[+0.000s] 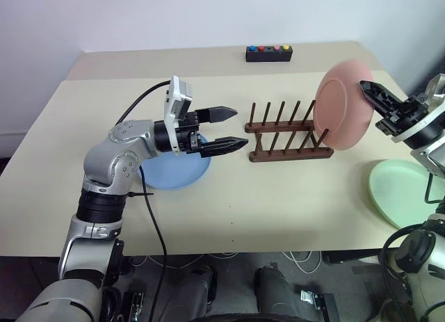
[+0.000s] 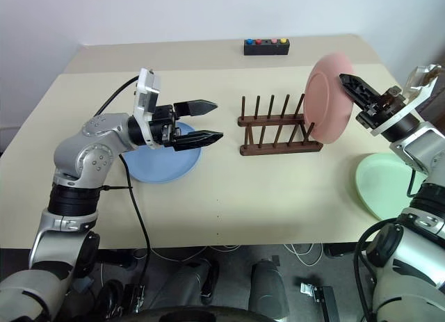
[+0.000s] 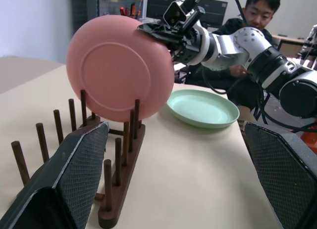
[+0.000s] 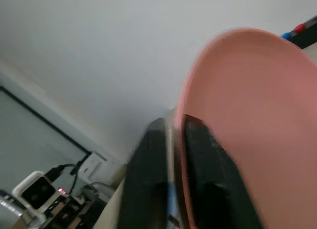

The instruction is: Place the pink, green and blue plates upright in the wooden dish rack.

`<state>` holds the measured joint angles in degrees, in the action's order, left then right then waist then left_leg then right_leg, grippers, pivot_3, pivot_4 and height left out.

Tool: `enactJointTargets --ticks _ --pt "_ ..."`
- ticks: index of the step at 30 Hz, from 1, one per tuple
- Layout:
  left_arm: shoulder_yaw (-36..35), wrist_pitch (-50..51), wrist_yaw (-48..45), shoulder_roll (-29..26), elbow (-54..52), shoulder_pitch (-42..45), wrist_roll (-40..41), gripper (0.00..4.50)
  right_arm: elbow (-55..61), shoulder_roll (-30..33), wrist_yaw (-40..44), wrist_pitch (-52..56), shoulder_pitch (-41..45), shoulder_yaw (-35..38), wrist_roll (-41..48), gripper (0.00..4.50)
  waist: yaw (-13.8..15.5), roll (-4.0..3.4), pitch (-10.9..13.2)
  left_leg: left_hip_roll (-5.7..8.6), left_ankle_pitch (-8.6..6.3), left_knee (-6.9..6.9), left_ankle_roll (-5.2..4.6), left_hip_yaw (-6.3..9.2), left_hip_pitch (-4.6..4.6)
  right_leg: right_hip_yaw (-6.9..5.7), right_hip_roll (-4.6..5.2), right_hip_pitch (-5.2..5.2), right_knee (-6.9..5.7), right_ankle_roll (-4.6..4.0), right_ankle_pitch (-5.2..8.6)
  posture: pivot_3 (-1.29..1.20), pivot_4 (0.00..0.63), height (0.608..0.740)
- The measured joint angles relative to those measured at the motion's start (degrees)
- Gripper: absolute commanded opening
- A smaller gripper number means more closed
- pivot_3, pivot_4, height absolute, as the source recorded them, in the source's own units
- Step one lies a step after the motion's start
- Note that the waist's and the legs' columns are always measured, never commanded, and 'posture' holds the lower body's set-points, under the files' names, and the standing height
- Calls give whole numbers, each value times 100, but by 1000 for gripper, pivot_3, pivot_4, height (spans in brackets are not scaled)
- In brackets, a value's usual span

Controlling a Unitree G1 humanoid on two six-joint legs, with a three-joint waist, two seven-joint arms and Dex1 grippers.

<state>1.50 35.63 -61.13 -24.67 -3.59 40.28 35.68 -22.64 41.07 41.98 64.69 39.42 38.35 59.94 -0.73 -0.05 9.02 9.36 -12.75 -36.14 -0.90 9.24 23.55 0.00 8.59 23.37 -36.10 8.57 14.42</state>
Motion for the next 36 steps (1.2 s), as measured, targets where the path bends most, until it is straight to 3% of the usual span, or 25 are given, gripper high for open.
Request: enactJointTargets --ticks 5,6,16,24,29,36 --pt "0 0 -4 0 0 0 -1 4500 19 -8 -7 -16 -14 -38 -6 4323 3 0 0 0 0 0 0 0 0 0 1 0 0 0 0 0 150 740" --pt "0 0 -4 0 0 0 -1 4500 58 -7 -8 -29 -21 -60 -12 4427 2 0 0 0 0 0 0 0 0 0 1 0 0 0 0 0 150 740" --pt "3 -2 -12 3 1 0 -2 4500 80 -1 -289 -801 149 -176 -356 4427 0 0 0 0 0 0 0 0 0 0 0 0 0 0 0 0 150 740" --pt "4 -3 -12 5 2 0 -2 4500 89 12 -267 -2388 180 -399 -1163 4427 3 0 0 1 0 0 0 -1 0 0 0 0 0 0 0 0 150 740" --pt "4 -1 -29 3 2 0 0 4500 297 73 -84 -2862 16 -308 -1202 4427 5 0 0 0 0 1 1 0 0 0 -1 0 0 0 0 0 150 740" --pt "-2 160 -296 -85 0 -7 173 4500 1313 1160 579 -2796 -1056 -397 -1432 4427 21 -1 0 1 0 2 0 1 0 -1 0 1 0 0 1 0 150 740"
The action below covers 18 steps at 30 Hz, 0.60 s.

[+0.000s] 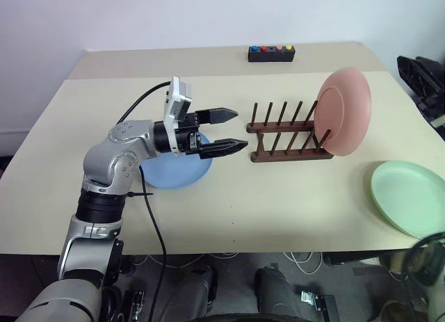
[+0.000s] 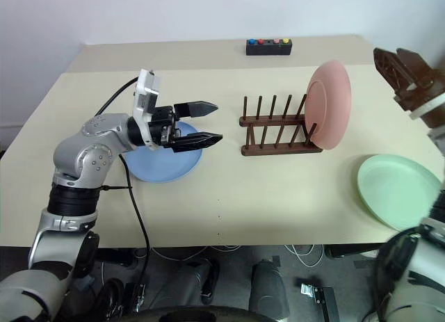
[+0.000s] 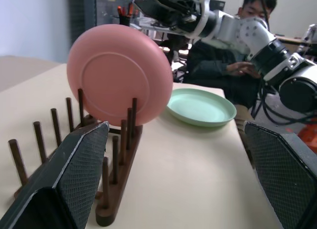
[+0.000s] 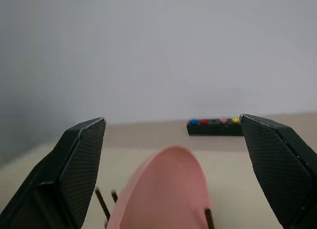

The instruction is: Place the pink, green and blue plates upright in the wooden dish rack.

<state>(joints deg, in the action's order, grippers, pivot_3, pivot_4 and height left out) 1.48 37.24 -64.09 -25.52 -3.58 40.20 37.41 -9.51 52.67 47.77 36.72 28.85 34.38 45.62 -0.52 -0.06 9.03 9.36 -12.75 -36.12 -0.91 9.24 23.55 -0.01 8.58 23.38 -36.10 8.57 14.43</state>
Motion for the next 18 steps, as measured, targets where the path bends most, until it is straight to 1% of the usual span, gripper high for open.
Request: enactJointTargets --ticks 2,4,6,8,9,12,15,18 --pt "-5 118 -104 -54 -1 0 104 4500 362 198 102 291 -279 100 125 4427 -21 3 1 -2 0 -1 0 -2 -1 1 0 -1 0 0 0 0 150 740" --pt "2 204 -209 -49 -61 -6 216 4500 713 209 84 633 -601 305 382 4427 -26 4 2 -4 0 -1 -1 -2 -2 1 0 -2 0 0 0 0 150 740" --pt "-2 232 -258 -46 -117 -11 288 4500 1048 215 105 847 -1138 430 459 4427 0 5 3 -5 -1 -4 -1 0 -2 1 0 -4 -1 -1 0 0 150 740" --pt "6 245 -305 -28 -119 -2 331 4500 1485 315 199 870 -2099 455 203 4427 57 7 4 -4 -2 -1 -4 0 -1 0 0 -4 4 0 1 0 150 740" --pt "7 259 -345 -34 -116 -6 340 4500 1704 461 248 912 -2756 360 -75 4427 103 7 4 -2 -4 -1 -6 -4 0 1 1 -1 5 1 2 0 150 740" --pt "8 355 -527 -91 -111 -4 444 4500 2036 846 218 1305 -3920 -4 -673 4427 131 4 6 1 -5 -4 -8 -12 2 7 5 1 5 2 2 0 150 740" --pt "100 362 -725 -106 -112 8 457 4500 2233 868 35 1745 -3939 41 -705 4427 82 9 9 -9 -5 -6 -7 -30 -5 17 3 -1 6 0 2 0 150 740" --pt "204 362 -889 -94 -113 9 462 4500 2320 1028 -141 2003 -4068 33 -901 4427 112 11 10 -12 -5 -3 -8 -31 -6 17 1 -2 8 -13 10 0 150 740"
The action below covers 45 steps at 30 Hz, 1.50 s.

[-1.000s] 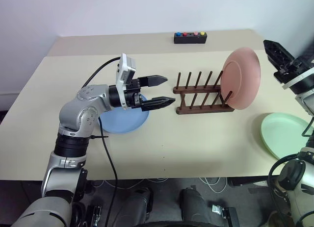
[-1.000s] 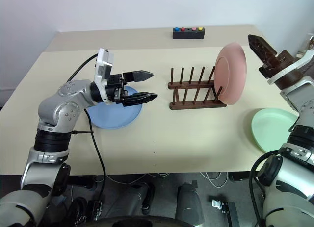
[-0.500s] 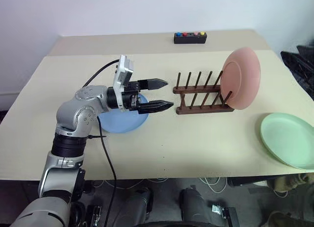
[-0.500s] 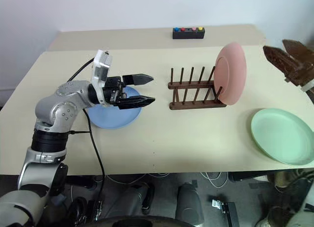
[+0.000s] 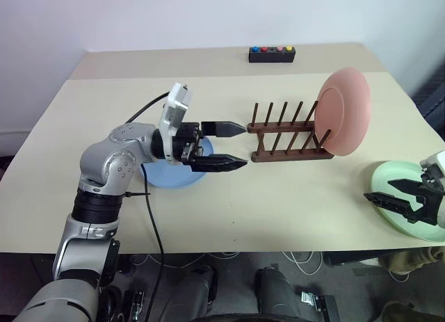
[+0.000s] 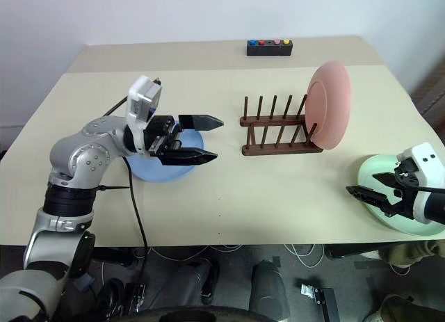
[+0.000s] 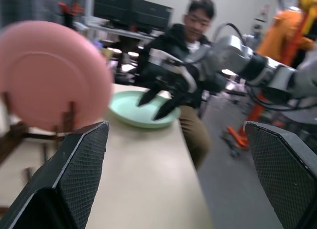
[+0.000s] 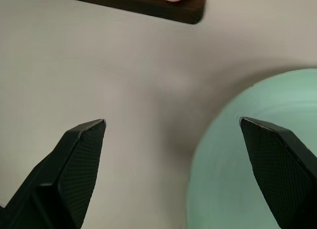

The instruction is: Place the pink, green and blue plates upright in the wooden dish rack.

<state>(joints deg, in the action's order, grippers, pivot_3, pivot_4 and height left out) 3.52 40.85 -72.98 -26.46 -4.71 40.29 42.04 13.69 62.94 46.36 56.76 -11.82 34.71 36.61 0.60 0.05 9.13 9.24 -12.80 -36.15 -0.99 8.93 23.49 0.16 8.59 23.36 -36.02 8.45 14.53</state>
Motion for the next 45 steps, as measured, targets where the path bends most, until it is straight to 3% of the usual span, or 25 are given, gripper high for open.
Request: enactJointTargets --ticks 7,8,10,17,18,21,28,35,42,45 --pt "3 -19 -64 -8 3 1 -6 4500 84 11 -145 334 -119 -76 -232 4427 19 13 8 1 -4 -1 -6 -2 3 -1 2 -1 6 13 -7 0 150 740" --pt "3 -19 -53 -8 3 0 -6 4500 79 15 -152 283 -196 -194 -351 4193 19 16 10 1 -4 0 -6 -1 3 -1 1 -1 6 13 -7 0 150 740" --pt "4 -23 -14 -7 3 0 -19 4500 62 -26 -153 290 -235 -385 -424 3658 18 17 11 1 -4 0 -6 -2 3 -1 2 -1 6 13 -7 0 150 740" --pt "15 -57 94 0 3 -1 -43 4500 -81 -38 -151 153 -263 -714 -717 203 12 19 12 1 -4 -1 -6 -3 2 -1 1 -2 6 14 -8 0 150 740" --pt "15 -62 98 -1 2 0 -45 4500 -76 -36 -150 115 -196 -676 -729 91 3 27 16 0 -4 -1 -6 -3 -2 0 0 -5 6 14 -8 0 150 740" --pt "22 -100 105 3 3 -1 -68 4500 -169 7 -150 32 -45 -611 -835 91 -4 73 29 -6 -4 -5 -4 -2 -8 -1 -6 -13 8 9 -9 0 150 740" --pt "21 -142 168 10 12 0 -106 4500 -685 91 -264 -462 495 -687 -1283 91 13 70 33 -4 -3 -1 -4 -5 -5 -1 -3 -8 9 12 -9 0 150 740" --pt "27 -175 208 62 31 11 -149 4500 -1422 -590 -1018 -841 2806 -372 -1043 91 -14 31 52 -4 -2 0 -3 -16 -4 9 -2 -1 4 12 -10 0 150 740" --pt "23 -230 222 51 75 13 -178 4500 -1621 -978 -1374 -1016 4042 184 -474 91 15 34 55 3 -2 3 -3 -2 6 0 1 0 11 13 -11 0 150 740" --pt "21 -254 246 61 92 13 -185 4500 -1595 -1274 -1360 -1044 4679 423 159 91 -21 22 61 1 -2 3 -3 -3 4 2 -1 5 3 12 -11 0 150 740"
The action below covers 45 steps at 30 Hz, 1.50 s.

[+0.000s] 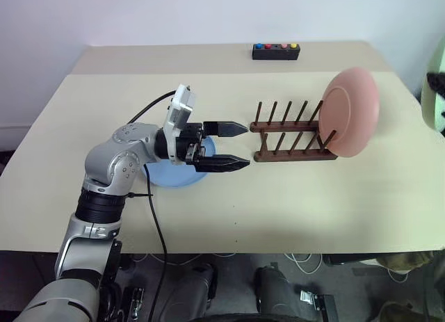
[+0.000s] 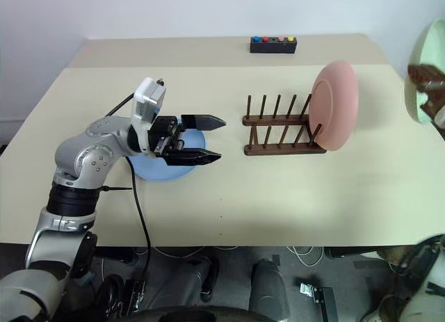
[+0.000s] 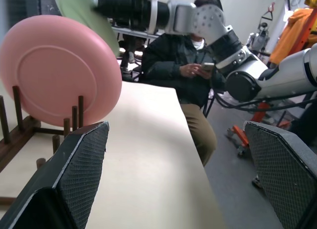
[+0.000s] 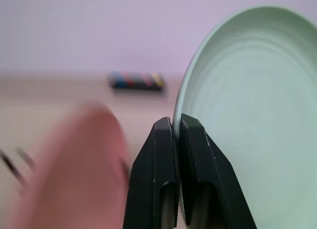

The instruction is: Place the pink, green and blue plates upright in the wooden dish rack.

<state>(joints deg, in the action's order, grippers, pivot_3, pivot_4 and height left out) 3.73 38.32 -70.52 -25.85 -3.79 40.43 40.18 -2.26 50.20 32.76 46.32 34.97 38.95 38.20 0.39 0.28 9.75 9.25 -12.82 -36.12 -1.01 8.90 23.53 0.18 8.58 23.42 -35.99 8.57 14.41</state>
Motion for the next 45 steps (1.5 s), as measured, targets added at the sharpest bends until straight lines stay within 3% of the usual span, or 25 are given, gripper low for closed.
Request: enactJointTargets --ticks 6,18,24,45 --pt "-1 -34 75 13 26 -4 -9 4500 514 -352 15 364 956 185 1629 91 -8 -1 2 -3 1 0 2 3 -1 0 -1 0 -1 -1 0 0 150 740" --pt "-22 -39 202 7 15 -13 -3 4500 299 -642 -70 1220 1238 -68 3800 91 17 -1 2 -1 1 2 1 3 0 1 0 2 -2 -2 -1 0 150 740" --pt "-55 -25 245 -19 -92 -53 26 4500 -124 -694 -98 1427 1191 -152 4416 91 20 -1 2 -1 1 3 1 3 0 1 0 2 -2 -2 -1 0 150 740" --pt "-61 7 302 -41 -97 -77 54 4500 -185 -702 -183 1453 764 -368 4923 91 21 -3 3 -1 0 2 0 2 0 2 0 4 -2 -2 -1 0 150 740"
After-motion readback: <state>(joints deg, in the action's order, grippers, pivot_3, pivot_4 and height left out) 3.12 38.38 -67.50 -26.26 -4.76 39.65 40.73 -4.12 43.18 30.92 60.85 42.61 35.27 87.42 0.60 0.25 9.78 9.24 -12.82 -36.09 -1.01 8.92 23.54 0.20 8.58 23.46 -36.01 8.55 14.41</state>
